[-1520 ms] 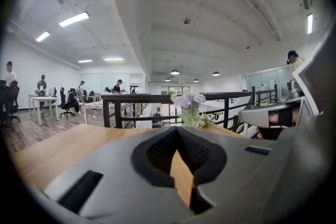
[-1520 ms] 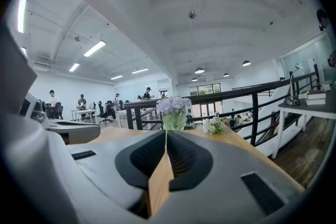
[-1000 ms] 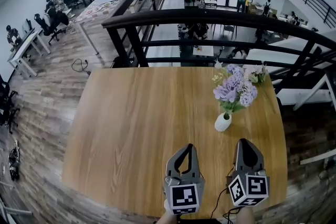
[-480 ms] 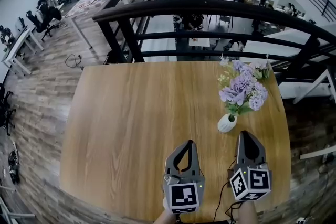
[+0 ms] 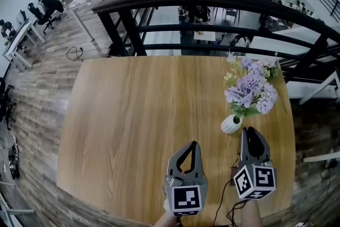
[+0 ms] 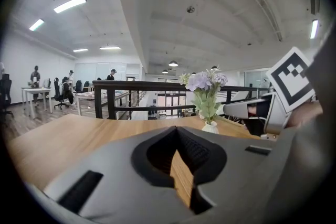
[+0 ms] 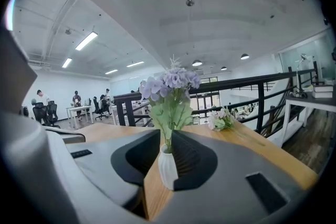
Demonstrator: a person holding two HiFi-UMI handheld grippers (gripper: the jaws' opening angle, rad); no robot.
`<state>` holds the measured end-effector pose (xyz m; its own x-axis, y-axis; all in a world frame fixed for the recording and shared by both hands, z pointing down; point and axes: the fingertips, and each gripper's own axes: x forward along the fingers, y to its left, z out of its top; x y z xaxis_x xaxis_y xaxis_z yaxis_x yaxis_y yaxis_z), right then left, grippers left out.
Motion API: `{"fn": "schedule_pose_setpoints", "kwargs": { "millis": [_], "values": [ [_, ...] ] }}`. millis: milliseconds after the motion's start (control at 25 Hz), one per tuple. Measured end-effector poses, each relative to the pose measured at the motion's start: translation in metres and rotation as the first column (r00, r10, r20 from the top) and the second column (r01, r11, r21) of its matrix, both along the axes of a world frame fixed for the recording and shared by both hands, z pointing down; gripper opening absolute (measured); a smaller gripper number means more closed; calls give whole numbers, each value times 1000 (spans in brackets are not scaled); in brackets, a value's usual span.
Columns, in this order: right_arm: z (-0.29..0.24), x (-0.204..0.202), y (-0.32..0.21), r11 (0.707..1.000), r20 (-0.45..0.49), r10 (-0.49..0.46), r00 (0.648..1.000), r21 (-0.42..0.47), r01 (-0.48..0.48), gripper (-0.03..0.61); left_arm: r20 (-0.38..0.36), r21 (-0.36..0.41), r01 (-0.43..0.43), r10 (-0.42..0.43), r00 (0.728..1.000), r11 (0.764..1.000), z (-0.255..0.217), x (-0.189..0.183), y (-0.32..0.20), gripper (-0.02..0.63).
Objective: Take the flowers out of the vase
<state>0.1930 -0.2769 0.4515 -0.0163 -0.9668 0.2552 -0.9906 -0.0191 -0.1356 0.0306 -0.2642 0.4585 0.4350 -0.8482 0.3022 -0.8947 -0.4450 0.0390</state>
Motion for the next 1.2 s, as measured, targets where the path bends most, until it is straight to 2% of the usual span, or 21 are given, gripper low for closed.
{"fn": "schedule_pose_setpoints", "kwargs": {
  "millis": [120, 320, 520, 880, 1200],
  "values": [
    [8, 1, -8, 1000, 25, -10, 1000, -12, 10, 91, 4, -32, 11, -10, 1000, 999, 6, 4, 1, 28],
    [18, 7, -23, 999, 40, -23, 999, -36, 24, 122, 26, -22, 1, 0, 1000, 1000, 10, 13, -1, 28],
    [26, 9, -40, 995, 57, -67, 996, -68, 71, 181, 20, -49, 13, -12, 1000, 999, 15, 19, -4, 28],
    [35, 4, -57, 990, 78, -116, 990, -69, 121, 181, 30, -63, 33, -31, 999, 997, 26, 15, -10, 28],
    [40, -1, -60, 981, 38, -179, 983, -68, 182, 178, 35, -79, 49, -46, 998, 996, 31, 9, -8, 28]
  ]
}}
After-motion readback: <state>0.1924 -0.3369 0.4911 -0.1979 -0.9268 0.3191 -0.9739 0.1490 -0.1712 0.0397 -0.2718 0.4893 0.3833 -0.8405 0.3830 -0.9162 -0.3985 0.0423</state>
